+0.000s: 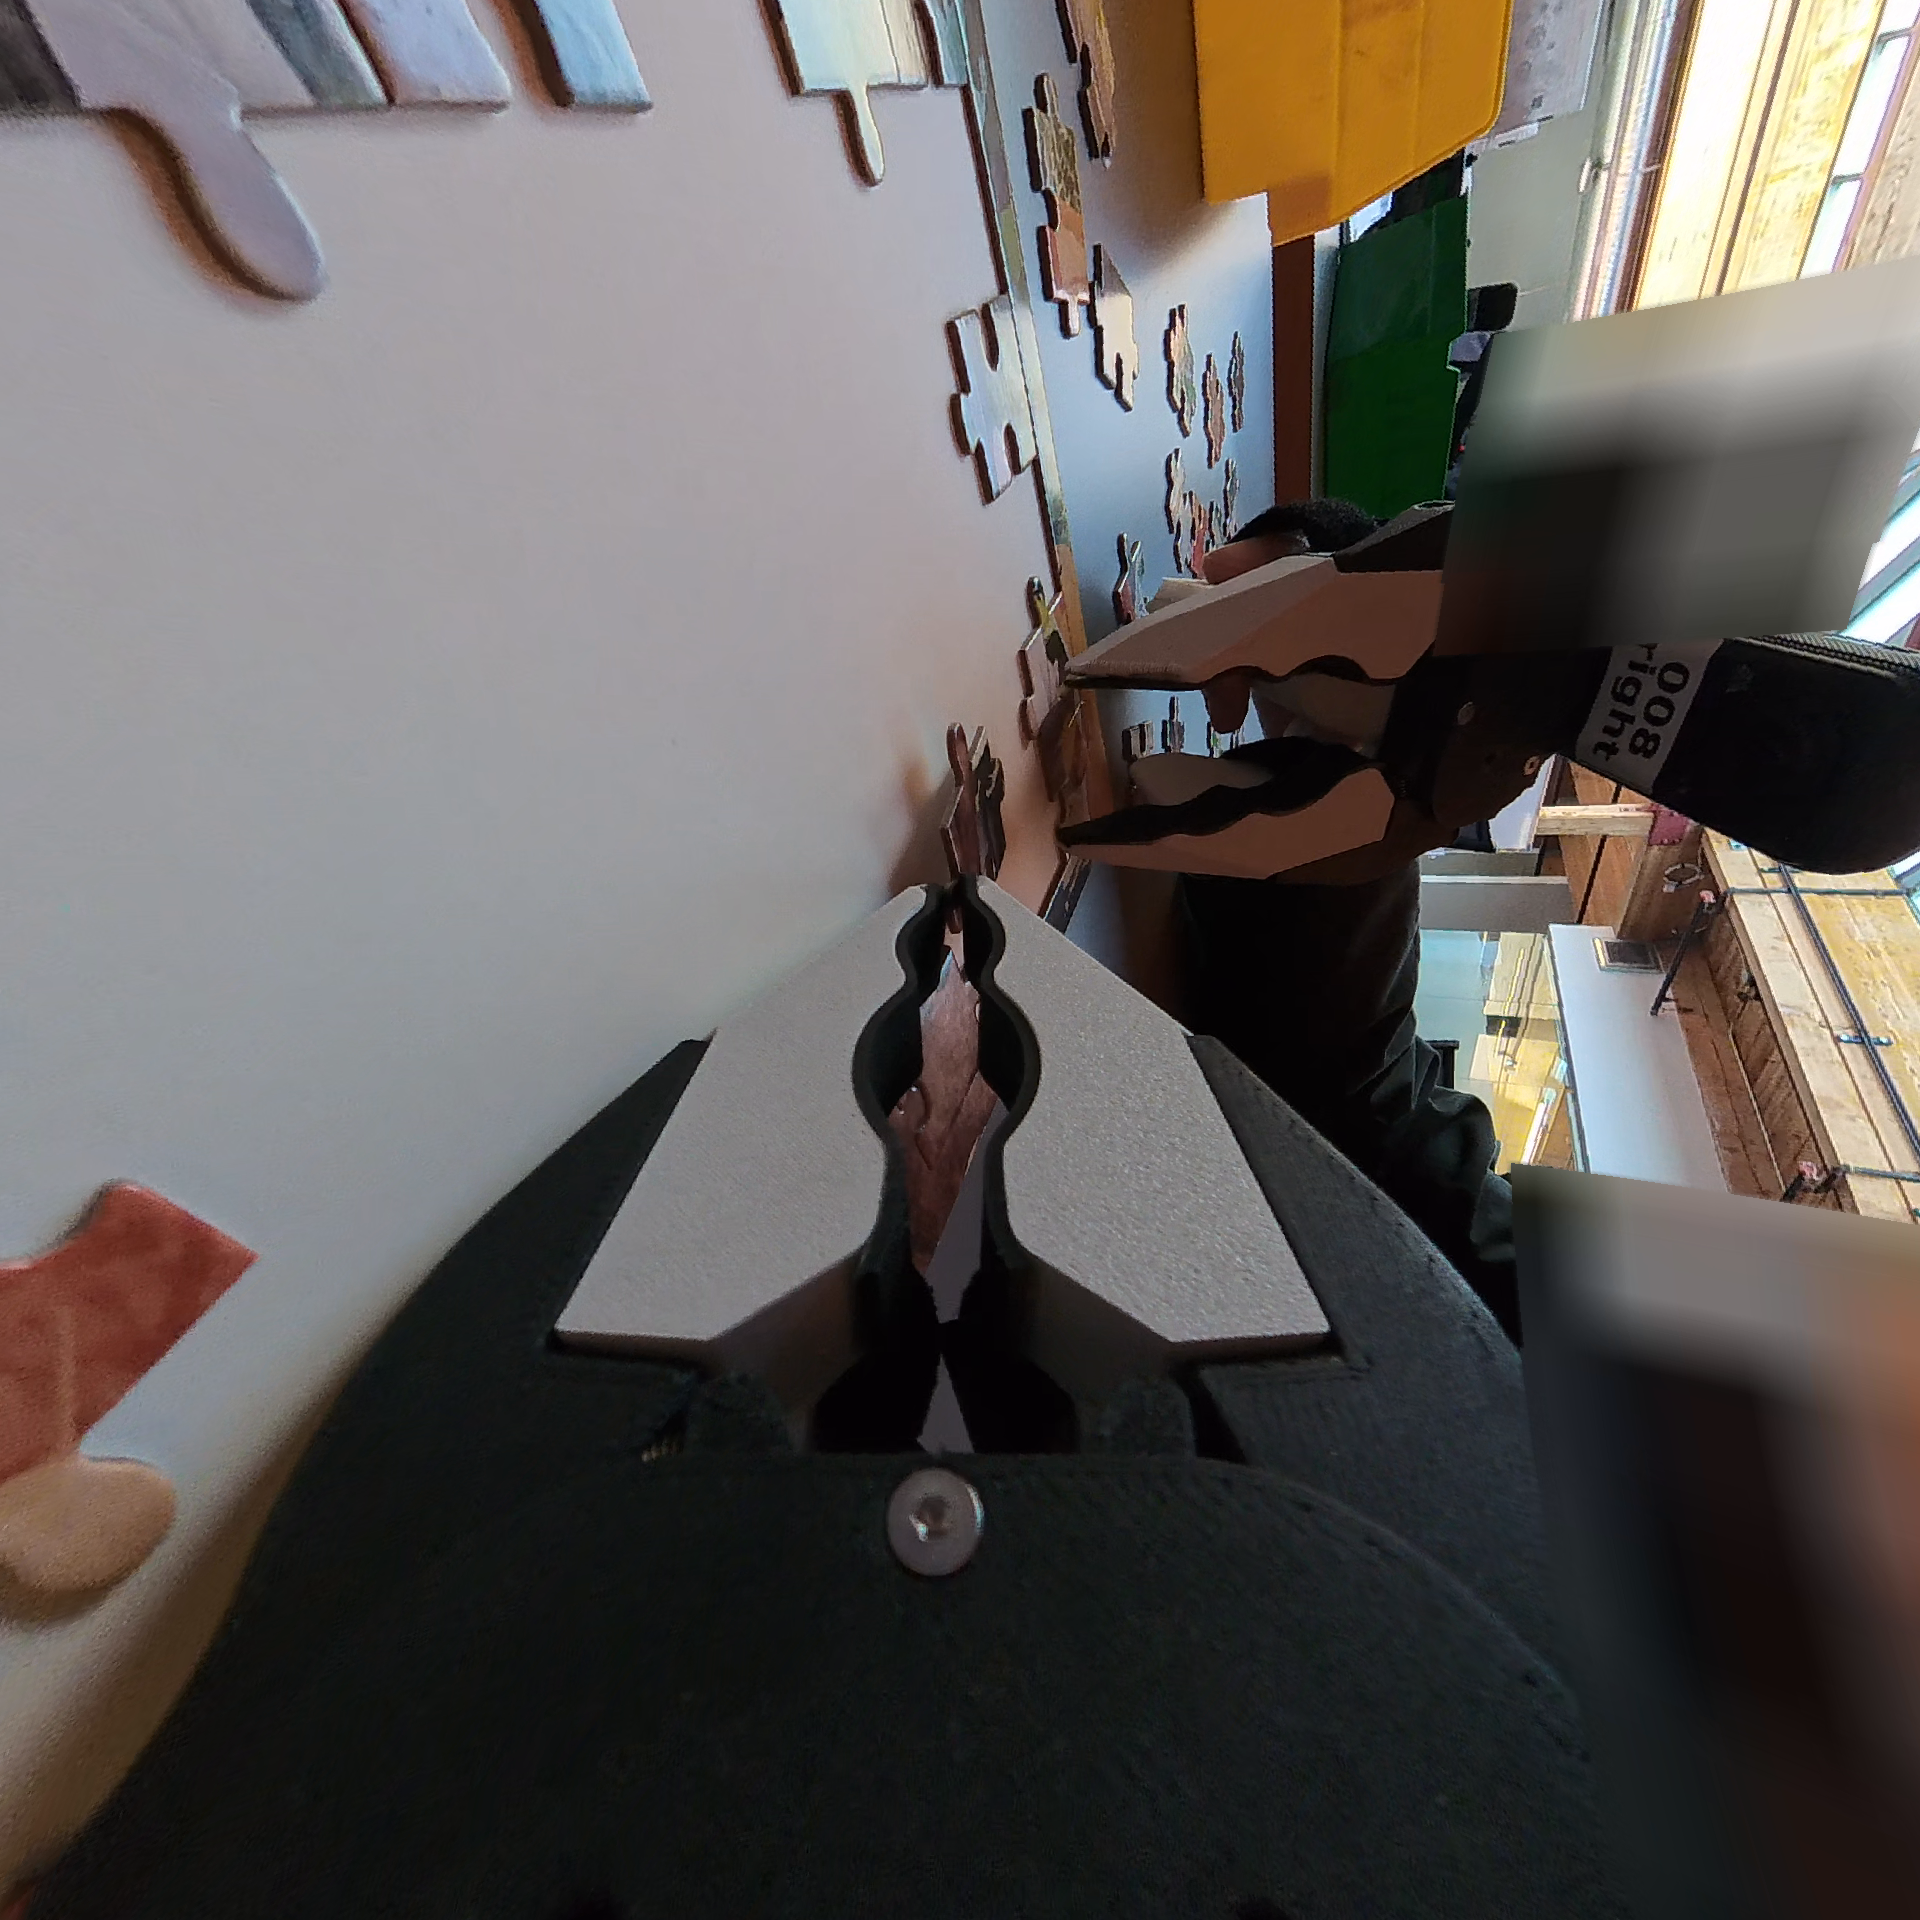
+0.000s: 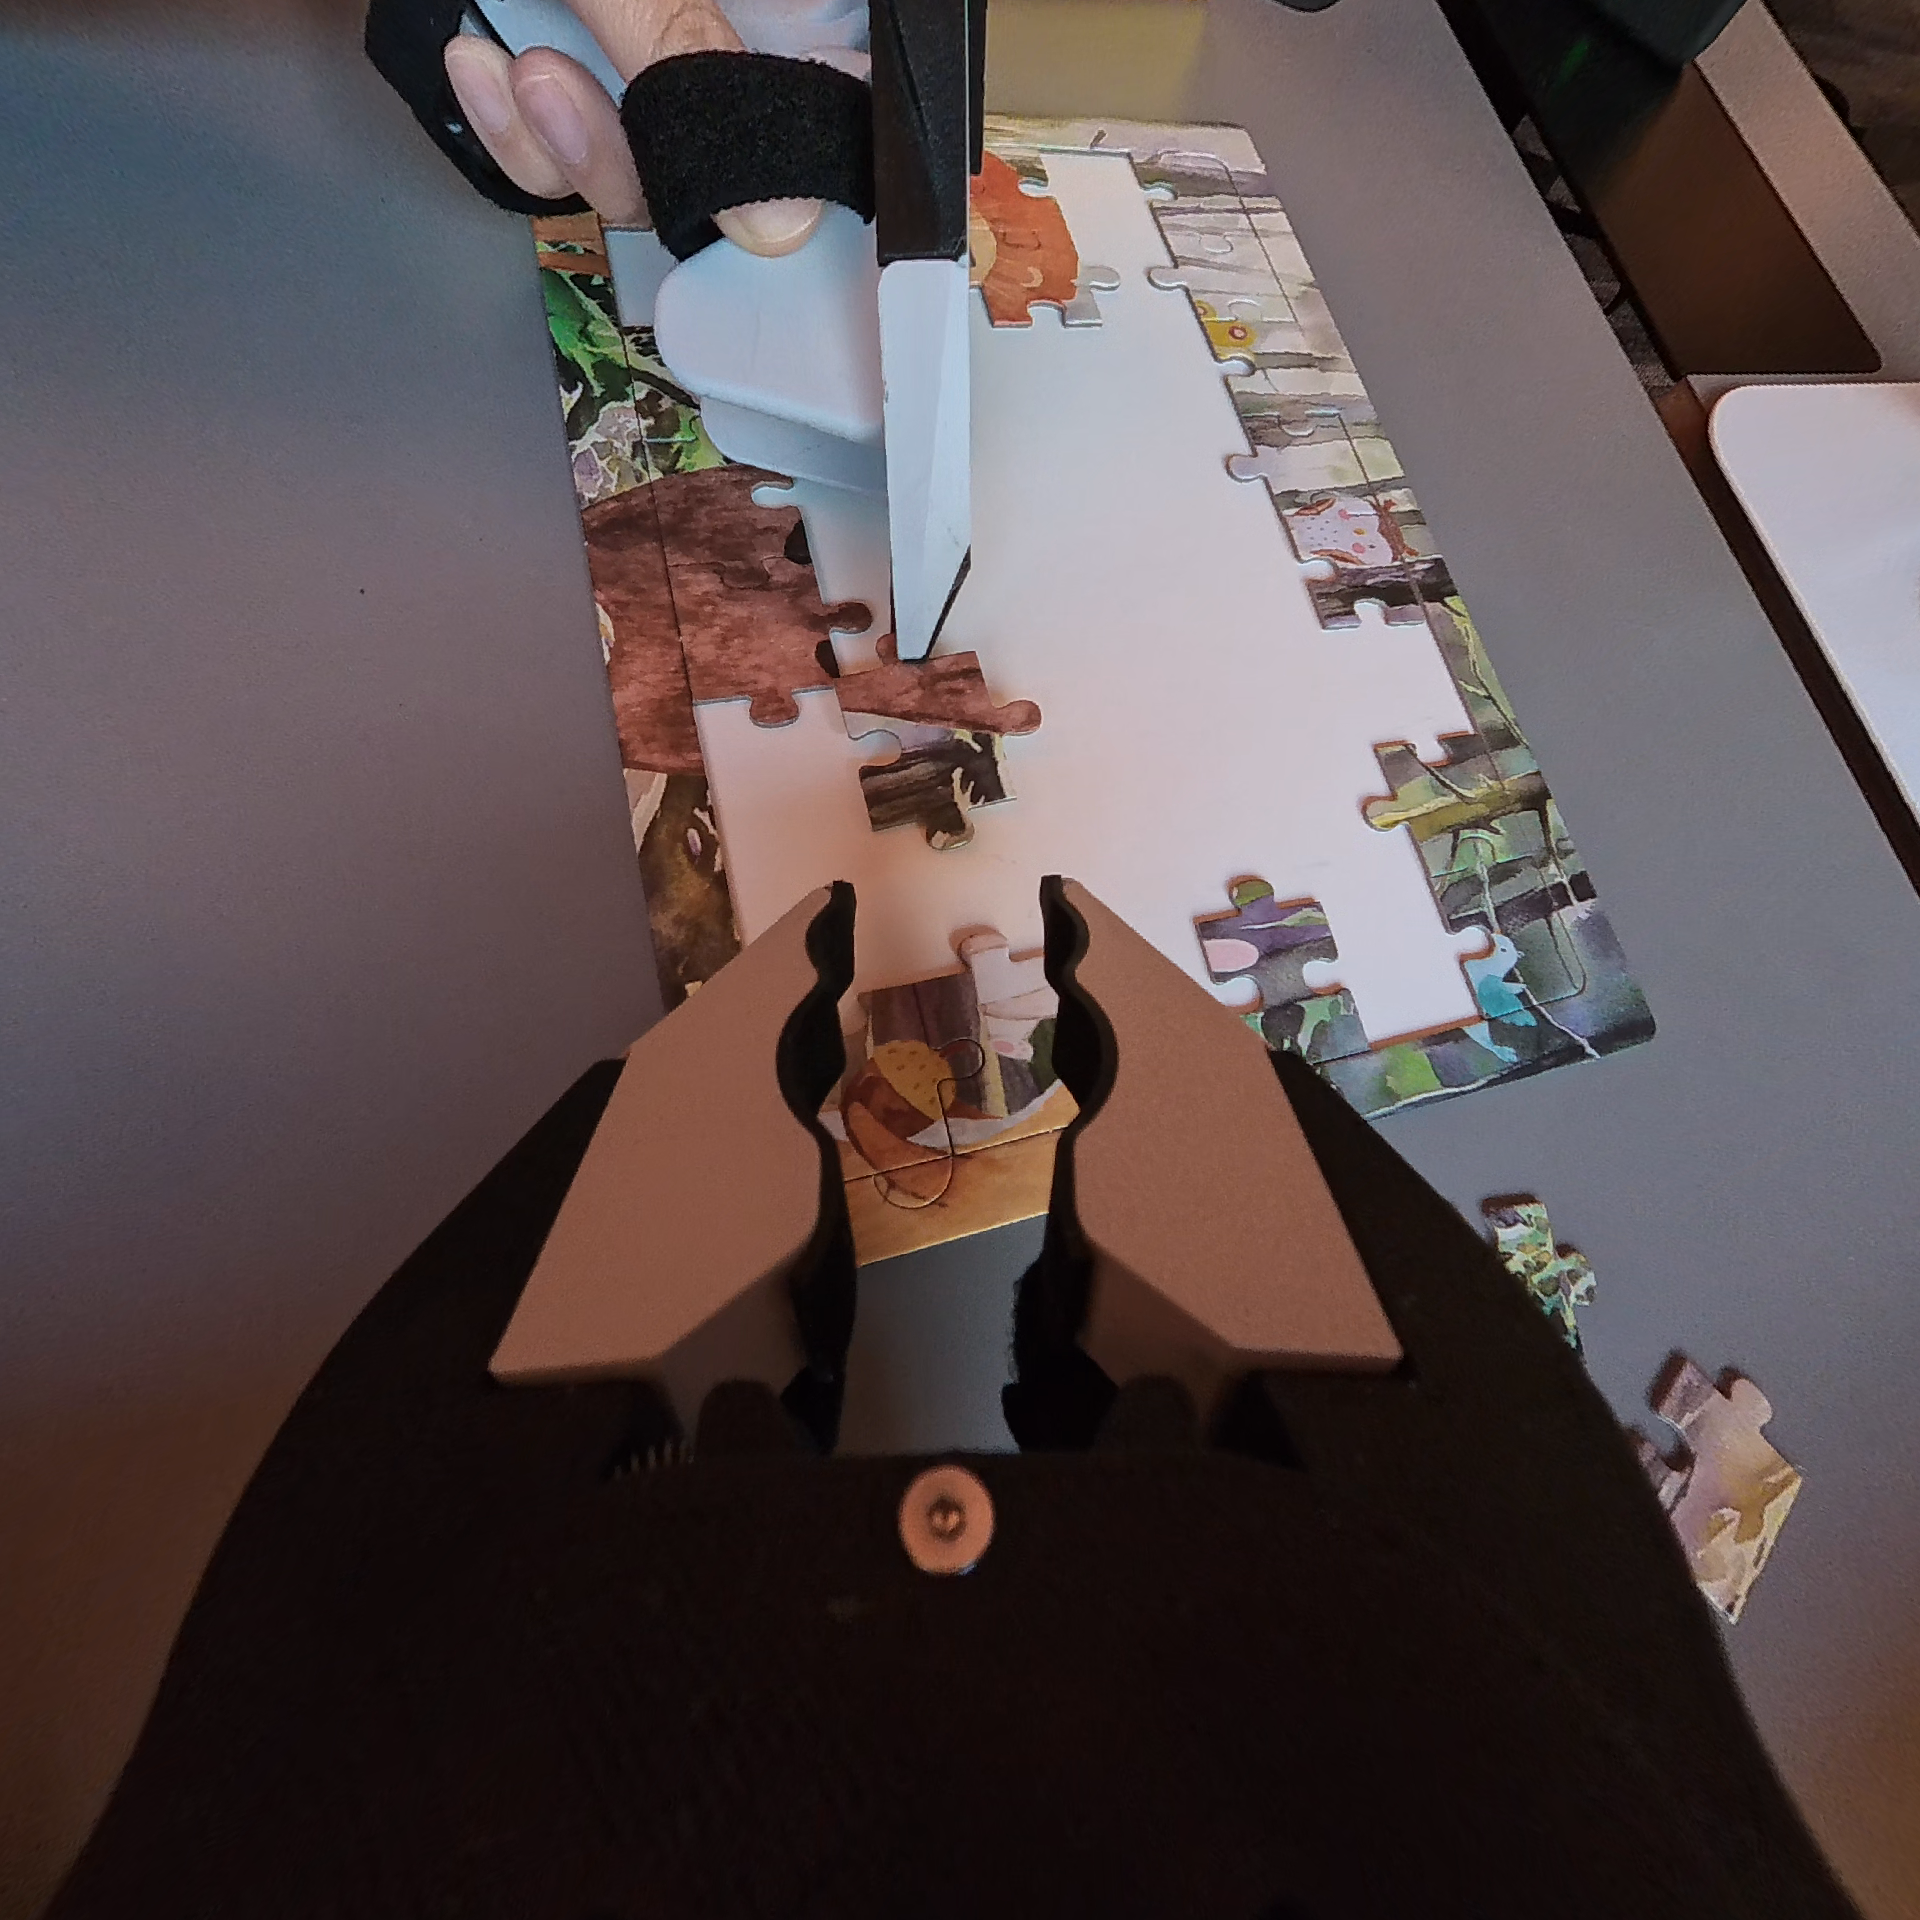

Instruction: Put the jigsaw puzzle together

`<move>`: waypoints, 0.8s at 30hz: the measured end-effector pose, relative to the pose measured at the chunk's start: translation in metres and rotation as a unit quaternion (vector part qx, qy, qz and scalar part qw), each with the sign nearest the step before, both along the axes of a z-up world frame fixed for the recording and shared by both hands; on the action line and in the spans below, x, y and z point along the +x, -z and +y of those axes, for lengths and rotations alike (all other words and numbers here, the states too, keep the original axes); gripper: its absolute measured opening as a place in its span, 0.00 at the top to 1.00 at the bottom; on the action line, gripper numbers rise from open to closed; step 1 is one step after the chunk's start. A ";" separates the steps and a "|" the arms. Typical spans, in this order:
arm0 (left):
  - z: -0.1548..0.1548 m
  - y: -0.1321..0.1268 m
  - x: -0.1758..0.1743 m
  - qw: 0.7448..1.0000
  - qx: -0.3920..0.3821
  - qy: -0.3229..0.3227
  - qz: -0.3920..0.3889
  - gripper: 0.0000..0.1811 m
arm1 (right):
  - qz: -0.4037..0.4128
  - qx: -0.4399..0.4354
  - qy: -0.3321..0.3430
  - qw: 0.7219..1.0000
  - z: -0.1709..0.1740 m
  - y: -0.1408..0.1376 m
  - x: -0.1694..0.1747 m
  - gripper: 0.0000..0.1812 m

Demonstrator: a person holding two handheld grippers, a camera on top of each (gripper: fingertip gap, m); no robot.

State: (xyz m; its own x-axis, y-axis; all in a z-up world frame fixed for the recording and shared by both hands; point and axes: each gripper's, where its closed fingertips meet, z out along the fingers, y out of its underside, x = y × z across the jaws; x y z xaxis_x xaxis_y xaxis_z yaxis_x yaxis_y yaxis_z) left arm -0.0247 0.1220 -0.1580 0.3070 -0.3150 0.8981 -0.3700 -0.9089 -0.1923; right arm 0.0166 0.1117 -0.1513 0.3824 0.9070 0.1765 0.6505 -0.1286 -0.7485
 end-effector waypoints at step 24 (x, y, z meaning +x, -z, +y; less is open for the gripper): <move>-0.012 -0.070 0.015 0.995 0.063 -0.002 -0.083 0.87 | -0.105 0.031 0.046 0.993 -0.010 -0.029 0.054 0.82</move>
State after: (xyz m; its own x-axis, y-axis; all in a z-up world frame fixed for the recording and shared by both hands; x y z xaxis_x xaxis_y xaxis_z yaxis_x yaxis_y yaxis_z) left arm -0.0094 0.1102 -0.0877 0.1598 -0.4272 0.8899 -0.3195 -0.8754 -0.3628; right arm 0.0711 0.1019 -0.1226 0.4117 0.8552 0.3148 0.7807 -0.1528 -0.6059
